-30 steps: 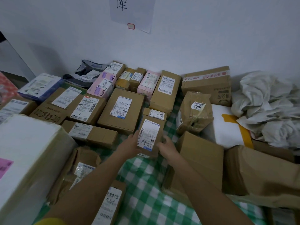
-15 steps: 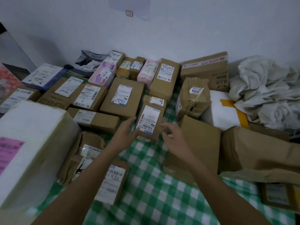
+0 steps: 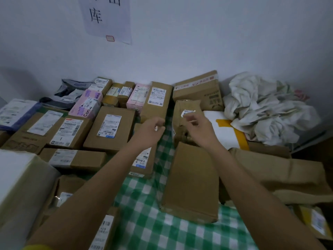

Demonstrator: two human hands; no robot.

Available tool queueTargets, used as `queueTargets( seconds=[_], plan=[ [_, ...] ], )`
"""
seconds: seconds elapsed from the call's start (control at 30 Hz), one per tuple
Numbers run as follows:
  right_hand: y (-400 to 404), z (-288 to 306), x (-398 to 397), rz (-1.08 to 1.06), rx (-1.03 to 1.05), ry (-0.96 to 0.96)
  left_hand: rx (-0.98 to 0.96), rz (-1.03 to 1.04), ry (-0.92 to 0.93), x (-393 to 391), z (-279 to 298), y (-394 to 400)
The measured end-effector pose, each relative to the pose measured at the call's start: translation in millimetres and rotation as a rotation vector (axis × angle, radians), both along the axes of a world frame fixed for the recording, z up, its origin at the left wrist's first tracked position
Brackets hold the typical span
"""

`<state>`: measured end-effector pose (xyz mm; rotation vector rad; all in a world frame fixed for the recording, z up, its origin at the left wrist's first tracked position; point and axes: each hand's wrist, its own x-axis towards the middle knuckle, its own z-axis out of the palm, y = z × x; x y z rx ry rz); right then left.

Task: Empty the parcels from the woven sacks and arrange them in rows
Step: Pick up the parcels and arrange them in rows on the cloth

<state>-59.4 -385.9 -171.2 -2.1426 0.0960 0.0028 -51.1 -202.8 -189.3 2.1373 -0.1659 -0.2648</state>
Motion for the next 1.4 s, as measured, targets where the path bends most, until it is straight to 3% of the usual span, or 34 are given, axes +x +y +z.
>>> queueTargets(
  seconds=[0.17,0.33,0.73,1.07,1.4],
  plan=[
    [-47.2,23.4,69.3,0.027,-0.019,-0.024,0.041,0.053,-0.004,51.4,35.9,-58.1],
    [-90.2,34.3,124.1,-0.082,0.071,0.043,0.091,0.094,-0.001,106.7,40.9,-95.0],
    [-153.0,12.9,232.8,-0.211,-0.054,0.150,0.081,0.291,0.178,233.7,-7.7,-135.4],
    [-147.8,-32.0,269.9,-0.273,-0.043,0.222,0.126,0.360,0.268,282.5,-52.8,-144.0],
    [-147.2,-26.4,265.6,-0.278,0.176,0.179,-0.041,0.417,0.247,274.0,-45.1,-143.2]
  ],
)
